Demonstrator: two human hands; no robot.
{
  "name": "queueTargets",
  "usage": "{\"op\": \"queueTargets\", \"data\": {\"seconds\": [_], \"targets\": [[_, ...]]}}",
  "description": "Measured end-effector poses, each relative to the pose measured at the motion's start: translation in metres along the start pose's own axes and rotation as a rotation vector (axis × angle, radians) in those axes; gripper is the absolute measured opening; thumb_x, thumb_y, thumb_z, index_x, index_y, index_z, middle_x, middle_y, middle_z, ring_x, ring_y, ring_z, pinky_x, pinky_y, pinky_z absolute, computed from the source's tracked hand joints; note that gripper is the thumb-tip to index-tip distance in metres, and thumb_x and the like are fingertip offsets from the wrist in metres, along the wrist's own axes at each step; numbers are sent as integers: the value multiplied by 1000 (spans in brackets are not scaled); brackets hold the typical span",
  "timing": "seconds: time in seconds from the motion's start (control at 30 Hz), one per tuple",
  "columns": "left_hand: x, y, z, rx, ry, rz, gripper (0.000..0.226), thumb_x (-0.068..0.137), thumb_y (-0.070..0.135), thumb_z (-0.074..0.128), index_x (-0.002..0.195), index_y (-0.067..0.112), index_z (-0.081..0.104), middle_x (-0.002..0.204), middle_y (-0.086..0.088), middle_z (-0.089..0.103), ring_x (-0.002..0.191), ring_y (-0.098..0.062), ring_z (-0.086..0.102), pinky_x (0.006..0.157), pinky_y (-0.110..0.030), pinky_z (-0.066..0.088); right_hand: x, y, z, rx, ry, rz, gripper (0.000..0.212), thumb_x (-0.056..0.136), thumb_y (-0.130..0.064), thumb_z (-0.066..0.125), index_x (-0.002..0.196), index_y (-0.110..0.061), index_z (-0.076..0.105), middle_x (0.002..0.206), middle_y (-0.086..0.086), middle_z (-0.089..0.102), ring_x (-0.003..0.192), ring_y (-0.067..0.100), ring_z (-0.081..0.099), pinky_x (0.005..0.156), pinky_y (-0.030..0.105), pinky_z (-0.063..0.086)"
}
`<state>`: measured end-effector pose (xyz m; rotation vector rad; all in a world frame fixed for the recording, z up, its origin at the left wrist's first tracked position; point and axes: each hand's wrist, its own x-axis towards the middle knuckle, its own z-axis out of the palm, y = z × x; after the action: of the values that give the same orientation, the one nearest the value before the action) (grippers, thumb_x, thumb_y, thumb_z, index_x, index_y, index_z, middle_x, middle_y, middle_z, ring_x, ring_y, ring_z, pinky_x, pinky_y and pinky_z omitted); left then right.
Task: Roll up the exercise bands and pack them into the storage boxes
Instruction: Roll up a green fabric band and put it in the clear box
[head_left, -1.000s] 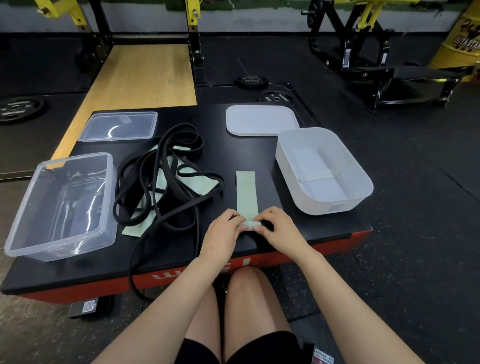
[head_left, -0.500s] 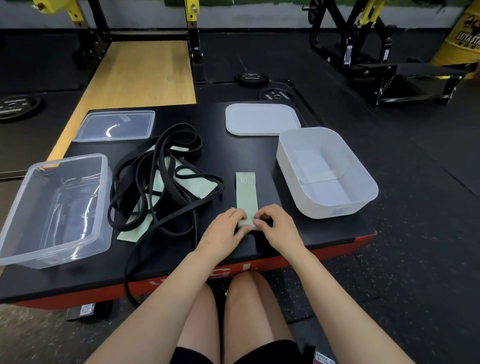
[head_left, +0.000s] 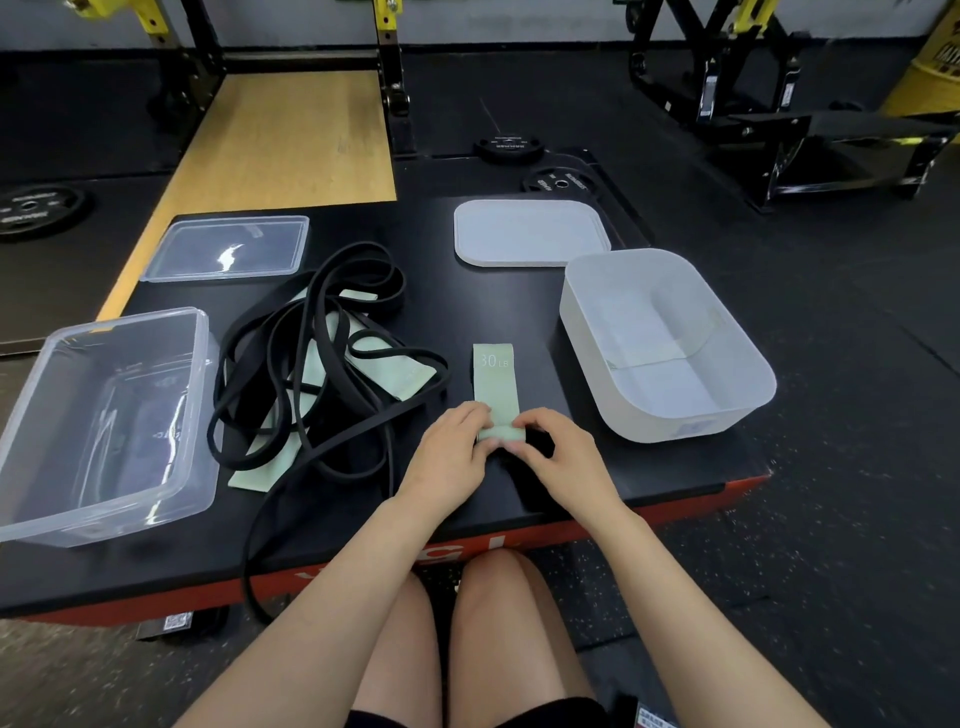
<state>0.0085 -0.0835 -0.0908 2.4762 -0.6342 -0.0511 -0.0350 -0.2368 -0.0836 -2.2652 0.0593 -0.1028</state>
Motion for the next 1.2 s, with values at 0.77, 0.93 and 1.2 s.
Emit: {"op": "queueTargets", "data": {"seconds": [0.77, 0.93, 1.2], "targets": [[23, -4, -7, 47, -27, 14, 30, 95, 30, 48, 123, 22, 52, 118, 5, 55, 108, -16, 53, 97, -34, 38, 34, 12, 1, -129, -34, -163, 15, 93, -18, 53, 102, -11, 61, 101, -3, 59, 95, 14, 50, 87, 27, 39], [25, -1, -1, 50, 1, -68, 17, 96, 28, 47, 107, 20, 57, 110, 5, 53, 103, -16, 50, 94, -32, 37, 35, 12, 6, -72, 32, -162, 14, 89, -12, 56, 102, -11, 63, 102, -4, 55, 96, 16, 52, 85, 30, 42], [37, 5, 3, -52, 59, -221, 15, 95, 20, 45, 96, 13, 59, 104, 0, 53, 103, -19, 48, 90, -39, 40, 32, 13, 8, -33, 28, -125, 17, 88, -22, 62, 104, -15, 62, 102, -9, 55, 96, 6, 50, 80, 7, 33]]}}
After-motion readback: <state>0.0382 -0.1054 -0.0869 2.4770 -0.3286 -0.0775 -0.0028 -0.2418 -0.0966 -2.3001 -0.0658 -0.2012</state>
